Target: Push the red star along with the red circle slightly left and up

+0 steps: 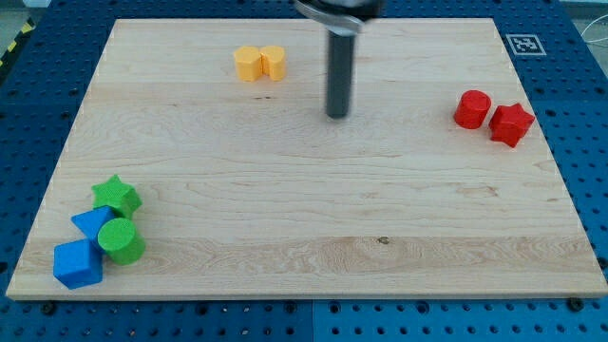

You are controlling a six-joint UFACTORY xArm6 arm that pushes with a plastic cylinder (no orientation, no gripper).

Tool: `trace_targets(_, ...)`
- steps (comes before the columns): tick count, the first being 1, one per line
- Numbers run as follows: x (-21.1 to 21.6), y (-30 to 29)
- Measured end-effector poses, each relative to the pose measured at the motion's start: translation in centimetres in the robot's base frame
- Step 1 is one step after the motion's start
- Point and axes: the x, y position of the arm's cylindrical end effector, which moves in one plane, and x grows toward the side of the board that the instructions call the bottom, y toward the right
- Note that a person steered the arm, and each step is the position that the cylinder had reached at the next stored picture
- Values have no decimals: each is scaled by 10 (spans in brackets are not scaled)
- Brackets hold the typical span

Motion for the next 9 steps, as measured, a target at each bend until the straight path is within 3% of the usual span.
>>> trace_targets(2, 76, 214)
trace_targets(3, 70, 272)
trace_targets(7, -2, 200)
trace_targets(9, -5, 126)
